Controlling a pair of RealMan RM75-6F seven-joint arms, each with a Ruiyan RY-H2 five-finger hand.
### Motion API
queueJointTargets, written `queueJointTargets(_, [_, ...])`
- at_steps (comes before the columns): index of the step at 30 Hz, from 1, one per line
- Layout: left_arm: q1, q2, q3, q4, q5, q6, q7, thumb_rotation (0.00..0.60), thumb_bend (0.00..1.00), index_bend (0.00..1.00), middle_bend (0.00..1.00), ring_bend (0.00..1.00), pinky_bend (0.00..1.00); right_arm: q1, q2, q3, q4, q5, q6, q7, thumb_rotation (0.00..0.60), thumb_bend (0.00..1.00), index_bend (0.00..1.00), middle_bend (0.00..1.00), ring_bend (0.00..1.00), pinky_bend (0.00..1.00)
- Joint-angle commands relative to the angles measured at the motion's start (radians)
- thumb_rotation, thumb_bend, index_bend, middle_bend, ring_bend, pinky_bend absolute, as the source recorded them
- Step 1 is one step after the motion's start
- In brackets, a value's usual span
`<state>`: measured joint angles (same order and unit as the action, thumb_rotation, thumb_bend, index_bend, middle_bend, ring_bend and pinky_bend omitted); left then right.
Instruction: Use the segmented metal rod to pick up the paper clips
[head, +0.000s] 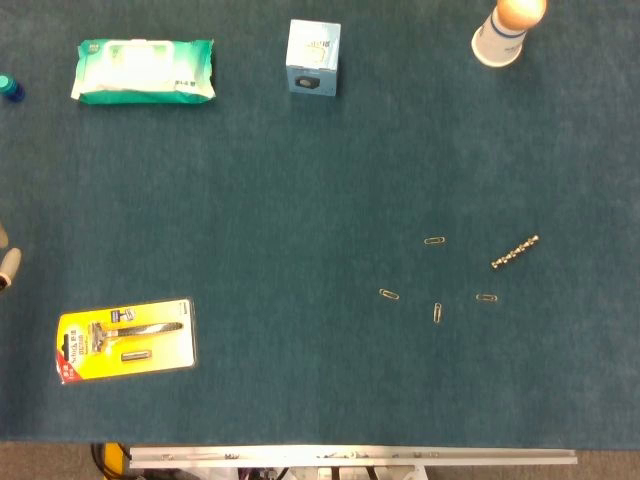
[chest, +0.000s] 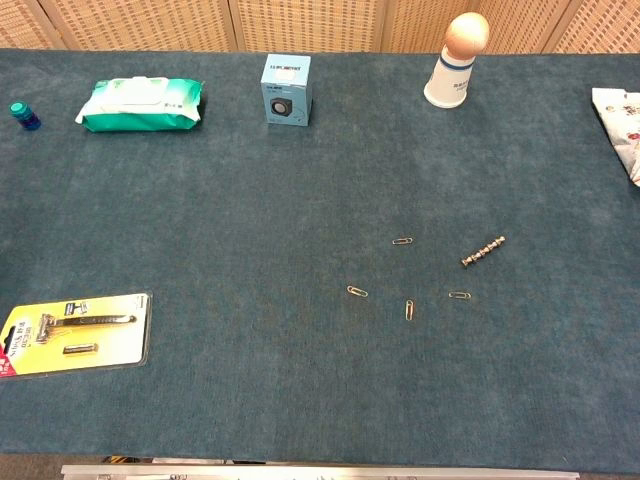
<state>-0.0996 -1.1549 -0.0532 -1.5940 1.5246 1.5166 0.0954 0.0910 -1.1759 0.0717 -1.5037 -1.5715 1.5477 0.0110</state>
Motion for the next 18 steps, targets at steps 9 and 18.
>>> queueJointTargets(9, [0.008, -0.002, -0.001, 0.008, 0.012, 0.026, -0.018, 0.6, 0.25, 0.54, 0.47, 0.38, 0.61, 0.007, -0.001, -0.005, -0.004, -0.014, -0.007, 0.003, 0.6, 0.0, 0.45, 0.35, 0.34, 0.46])
queueJointTargets(18, [0.024, 0.004, -0.007, 0.006, 0.021, 0.069, 0.002, 0.6, 0.26, 0.54, 0.47, 0.38, 0.61, 0.031, 0.002, -0.009, 0.027, -0.072, 0.004, 0.038, 0.6, 0.0, 0.45, 0.35, 0.34, 0.46])
